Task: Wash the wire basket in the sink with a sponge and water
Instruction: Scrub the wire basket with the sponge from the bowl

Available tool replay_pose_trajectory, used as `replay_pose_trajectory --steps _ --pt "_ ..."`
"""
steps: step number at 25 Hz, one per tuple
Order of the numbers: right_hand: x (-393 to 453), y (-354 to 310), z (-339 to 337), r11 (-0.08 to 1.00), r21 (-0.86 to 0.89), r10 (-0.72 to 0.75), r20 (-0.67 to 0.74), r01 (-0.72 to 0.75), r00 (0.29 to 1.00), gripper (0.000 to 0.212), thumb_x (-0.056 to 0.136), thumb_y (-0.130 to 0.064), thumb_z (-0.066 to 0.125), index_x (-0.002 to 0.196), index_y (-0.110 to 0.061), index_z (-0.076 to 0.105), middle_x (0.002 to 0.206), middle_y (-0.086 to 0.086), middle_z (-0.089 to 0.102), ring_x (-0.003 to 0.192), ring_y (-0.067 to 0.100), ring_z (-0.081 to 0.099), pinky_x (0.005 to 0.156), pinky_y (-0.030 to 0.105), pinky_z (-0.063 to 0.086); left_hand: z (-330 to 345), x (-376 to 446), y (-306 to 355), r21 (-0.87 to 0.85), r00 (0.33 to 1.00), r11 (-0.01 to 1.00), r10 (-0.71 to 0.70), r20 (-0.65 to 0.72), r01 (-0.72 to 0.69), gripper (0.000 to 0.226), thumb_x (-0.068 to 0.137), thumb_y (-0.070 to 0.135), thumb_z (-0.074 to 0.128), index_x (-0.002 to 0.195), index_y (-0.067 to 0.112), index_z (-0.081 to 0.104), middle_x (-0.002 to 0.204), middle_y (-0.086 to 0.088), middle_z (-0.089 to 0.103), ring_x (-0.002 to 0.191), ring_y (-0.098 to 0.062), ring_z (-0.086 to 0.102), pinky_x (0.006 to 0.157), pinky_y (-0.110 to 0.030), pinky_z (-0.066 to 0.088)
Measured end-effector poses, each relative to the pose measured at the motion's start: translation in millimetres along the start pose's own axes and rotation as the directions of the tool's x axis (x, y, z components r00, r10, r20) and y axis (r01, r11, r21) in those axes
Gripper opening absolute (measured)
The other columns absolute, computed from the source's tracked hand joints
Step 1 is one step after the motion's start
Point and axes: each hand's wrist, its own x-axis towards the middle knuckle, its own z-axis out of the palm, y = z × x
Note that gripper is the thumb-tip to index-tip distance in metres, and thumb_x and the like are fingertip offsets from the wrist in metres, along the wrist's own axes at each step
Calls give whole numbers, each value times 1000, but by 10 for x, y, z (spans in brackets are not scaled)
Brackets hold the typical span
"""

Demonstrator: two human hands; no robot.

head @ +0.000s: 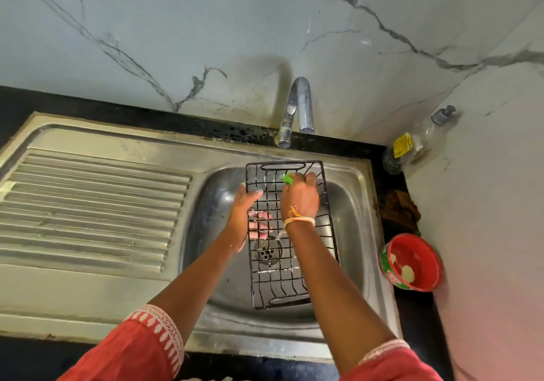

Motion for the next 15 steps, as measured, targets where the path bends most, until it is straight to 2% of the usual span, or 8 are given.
replay_pose_trajectory --steps 2,4,6,7,9,12,14,15 --pt "-129 -206 68 983 177 37 85 -52 996 24 92 -13 55 113 -7 65 120 17 56 90 31 66 79 34 52 34 6 8 -4 998 998 60 0 -60 55 88 47 56 135 22 44 102 -12 70 91 -37 68 64 -39 57" --pt "-247 -319 72 937 290 -250 172 193 953 22 89 -10 58 108 -7 69 108 15 59 87 31 65 73 31 49 19 41 -9 8 991 991 132 -4 -131 55 86 49 57 126 13 54 102 -10 69 101 -36 65 76 -42 54" --pt "-119 -182 21 896 166 -442 228 413 868 24 89 -10 58 111 -11 68 108 11 58 91 29 63 73 32 52 -23 30 -21 15 992 993 122 -24 -121 71 74 63 62 129 20 53 115 -12 66 112 -36 60 94 -53 48" --pt "6 -65 7 896 43 -440 240 443 865 28 89 -8 57 115 -14 66 115 10 56 94 28 63 75 35 55 -75 112 -87 34 993 994 105 -52 -103 79 66 68 65 133 28 49 126 -12 61 119 -35 56 101 -57 43" --pt "120 117 28 944 -132 -281 155 302 947 32 89 -4 55 119 -12 62 126 14 50 98 32 63 81 41 57 -109 159 -80 130 989 983 138 -49 -130 86 62 62 68 140 35 43 143 -9 49 130 -30 47 107 -54 37" --pt "-229 -119 144 986 56 -163 134 157 977 26 92 -6 52 114 -9 64 119 17 58 91 36 65 78 40 55 26 119 -2 79 982 981 179 -52 -175 49 86 26 60 132 11 51 118 -5 64 108 -17 59 93 -28 49" --pt "-400 -156 227 928 113 -373 220 356 901 24 90 -7 54 111 -8 66 110 16 63 93 36 64 75 41 54 24 149 -56 3 987 990 142 -79 -143 43 90 27 60 124 3 52 100 -5 67 90 -14 64 91 -36 52" --pt "-377 -80 216 866 35 -490 260 499 832 26 89 -6 56 113 -10 66 110 14 62 94 34 64 74 41 55 -9 163 -112 -12 990 996 90 -108 -92 68 81 47 67 131 5 48 110 -6 67 96 -17 64 97 -47 49"
